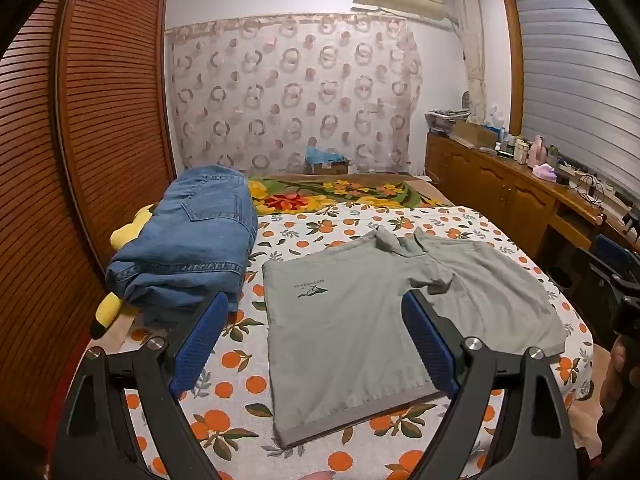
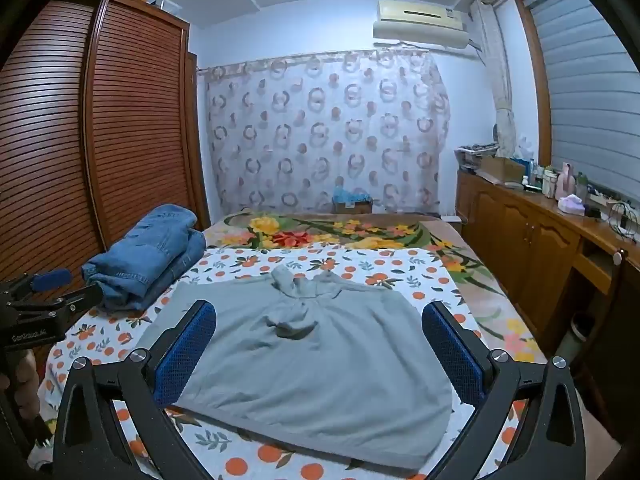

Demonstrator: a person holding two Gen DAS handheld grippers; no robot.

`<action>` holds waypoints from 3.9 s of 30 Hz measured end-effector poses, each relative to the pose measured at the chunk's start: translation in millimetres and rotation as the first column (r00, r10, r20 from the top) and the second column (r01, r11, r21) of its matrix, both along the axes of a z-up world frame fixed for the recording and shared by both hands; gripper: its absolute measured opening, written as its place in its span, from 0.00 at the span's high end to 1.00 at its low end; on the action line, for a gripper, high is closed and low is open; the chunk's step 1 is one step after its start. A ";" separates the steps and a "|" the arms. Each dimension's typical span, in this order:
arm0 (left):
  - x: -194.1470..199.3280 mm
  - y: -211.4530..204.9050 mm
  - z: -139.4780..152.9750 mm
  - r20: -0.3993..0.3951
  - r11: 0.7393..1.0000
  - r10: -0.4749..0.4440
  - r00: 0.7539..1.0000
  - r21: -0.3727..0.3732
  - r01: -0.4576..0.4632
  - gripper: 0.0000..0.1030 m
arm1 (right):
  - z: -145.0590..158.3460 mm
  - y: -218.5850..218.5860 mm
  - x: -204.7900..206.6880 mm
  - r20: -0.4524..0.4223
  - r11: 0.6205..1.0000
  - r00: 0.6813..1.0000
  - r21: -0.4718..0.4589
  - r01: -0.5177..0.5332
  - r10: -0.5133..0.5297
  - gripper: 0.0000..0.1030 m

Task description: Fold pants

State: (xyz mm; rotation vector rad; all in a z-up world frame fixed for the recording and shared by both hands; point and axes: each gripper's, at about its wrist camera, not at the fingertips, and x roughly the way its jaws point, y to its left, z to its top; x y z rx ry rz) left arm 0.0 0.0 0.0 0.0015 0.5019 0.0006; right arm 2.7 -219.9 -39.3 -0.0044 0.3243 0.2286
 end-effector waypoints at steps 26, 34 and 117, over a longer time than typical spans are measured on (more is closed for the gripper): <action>-0.1 0.1 0.2 0.005 1.000 -0.002 1.000 0.013 0.002 0.13 | -1.1 1.1 -0.1 -0.004 1.000 1.000 0.012 -0.008 0.008 0.00; -0.2 0.0 0.1 0.008 1.000 -0.002 1.000 0.014 0.001 0.13 | -0.7 0.5 -1.1 -0.005 1.000 1.000 0.014 -0.008 0.008 0.00; 45.5 -17.0 -40.1 -0.138 0.989 -0.145 0.980 -0.011 0.145 0.13 | -10.7 -39.6 40.8 -0.127 0.999 0.992 -0.045 -0.020 0.014 0.42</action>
